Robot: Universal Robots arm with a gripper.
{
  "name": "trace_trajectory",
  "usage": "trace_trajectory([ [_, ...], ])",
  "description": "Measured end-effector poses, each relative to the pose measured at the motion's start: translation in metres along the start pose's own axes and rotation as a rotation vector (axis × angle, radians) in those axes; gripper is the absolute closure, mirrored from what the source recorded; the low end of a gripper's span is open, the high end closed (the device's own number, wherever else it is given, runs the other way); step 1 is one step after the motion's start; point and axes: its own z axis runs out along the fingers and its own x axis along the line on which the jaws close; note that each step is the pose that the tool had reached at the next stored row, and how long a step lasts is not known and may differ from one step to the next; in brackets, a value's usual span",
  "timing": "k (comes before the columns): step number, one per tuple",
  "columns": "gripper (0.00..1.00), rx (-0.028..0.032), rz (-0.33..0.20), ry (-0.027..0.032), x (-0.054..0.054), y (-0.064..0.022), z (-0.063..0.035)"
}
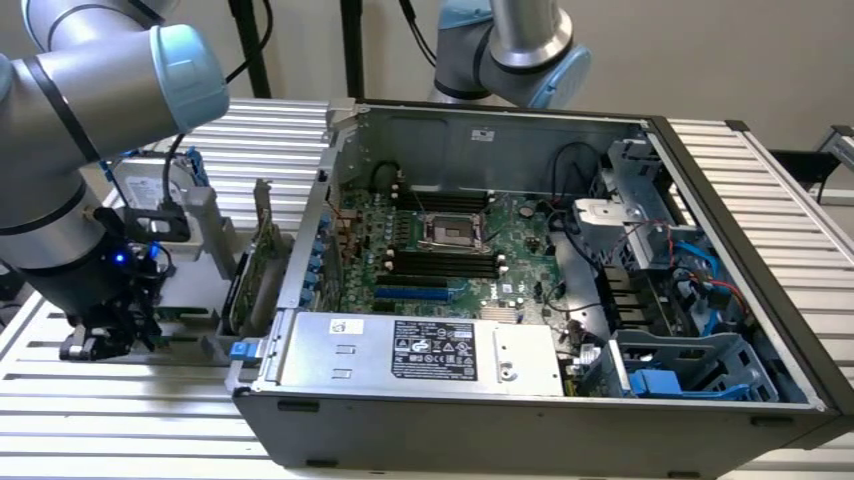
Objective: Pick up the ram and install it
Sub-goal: 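Pick up the ram and move it above insertion slot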
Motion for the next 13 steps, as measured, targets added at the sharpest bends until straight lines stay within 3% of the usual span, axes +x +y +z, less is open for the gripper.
trace_trajectory([
  [1,0.66,0.0001,0.000,0.0000,-0.0001,0.0000,0.0001],
  [2,0.73,0.0000,0.000,0.0000,-0.0001,0.0000,0.0000],
  [13,0.73,-0.0003,0.000,0.0002,-0.0022,0.0037,0.0000],
])
